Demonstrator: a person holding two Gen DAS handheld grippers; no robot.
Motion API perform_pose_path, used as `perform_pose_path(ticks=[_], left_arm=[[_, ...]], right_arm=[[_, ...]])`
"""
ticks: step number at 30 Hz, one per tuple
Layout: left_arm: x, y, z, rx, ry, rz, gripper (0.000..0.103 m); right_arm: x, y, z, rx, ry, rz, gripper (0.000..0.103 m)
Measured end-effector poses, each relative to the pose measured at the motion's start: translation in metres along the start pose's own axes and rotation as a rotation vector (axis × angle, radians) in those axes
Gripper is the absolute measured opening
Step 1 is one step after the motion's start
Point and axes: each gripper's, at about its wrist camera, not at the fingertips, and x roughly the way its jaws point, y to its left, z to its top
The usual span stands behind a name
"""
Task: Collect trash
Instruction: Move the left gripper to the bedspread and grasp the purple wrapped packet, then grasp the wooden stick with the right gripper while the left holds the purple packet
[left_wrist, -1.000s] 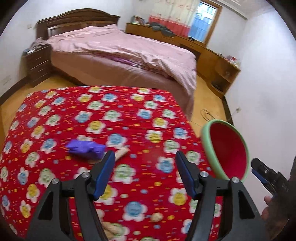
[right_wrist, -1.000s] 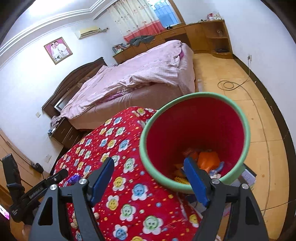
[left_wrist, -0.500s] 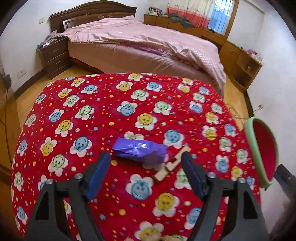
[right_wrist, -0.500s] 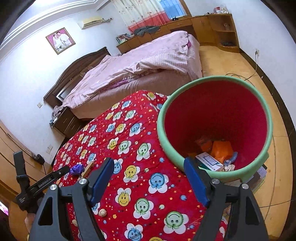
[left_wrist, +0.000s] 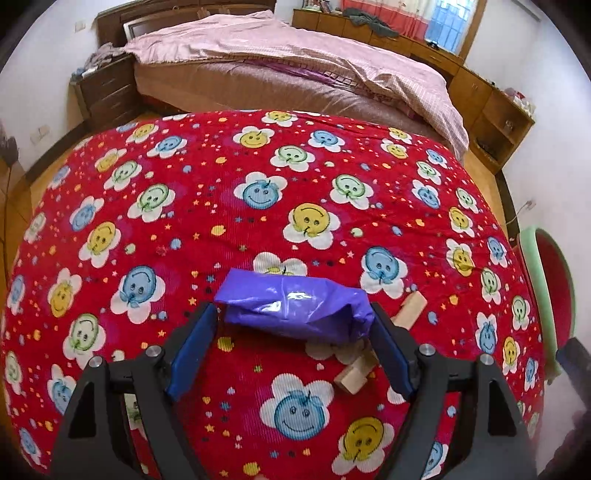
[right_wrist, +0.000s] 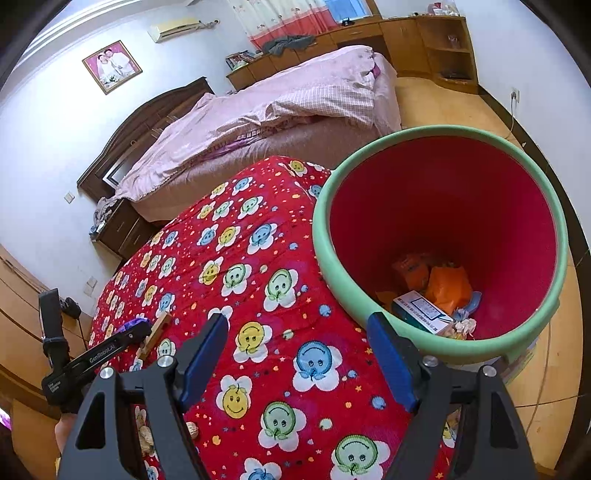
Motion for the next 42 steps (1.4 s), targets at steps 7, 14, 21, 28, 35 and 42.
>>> perform_pose_path(ticks=[7,14,21,28,35,42], left_arm=[[-0.004,0.002,0.000,0.009,-0.028,-0.028,0.071],[-0.027,0.019,-0.008,-0.047,-0.063,-0.056,0.070],[-0.053,0.043,-0.021,-0.095,-0.091,-0.030,0.070],[-0.070,0.064,-0.038,-0.112,-0.113,0.011,0.070],[-0.078,0.089,-0.046,-0.173,-0.133,0.022,0.070],[-0.082,0.104,-0.050,-0.211,-0.146,0.009,0.070]], right_arm=[[0.007,0.007,-0.002,-0.014,0.019,0.004,0.080],[0.012,0.025,-0.003,-0.050,0.037,0.010,0.080],[0.021,0.056,-0.008,-0.112,0.070,0.032,0.080],[0.036,0.095,-0.022,-0.176,0.120,0.060,0.080],[0.059,0.143,-0.039,-0.245,0.155,0.076,0.076],[0.089,0.173,-0.050,-0.223,0.197,0.065,0.068]])
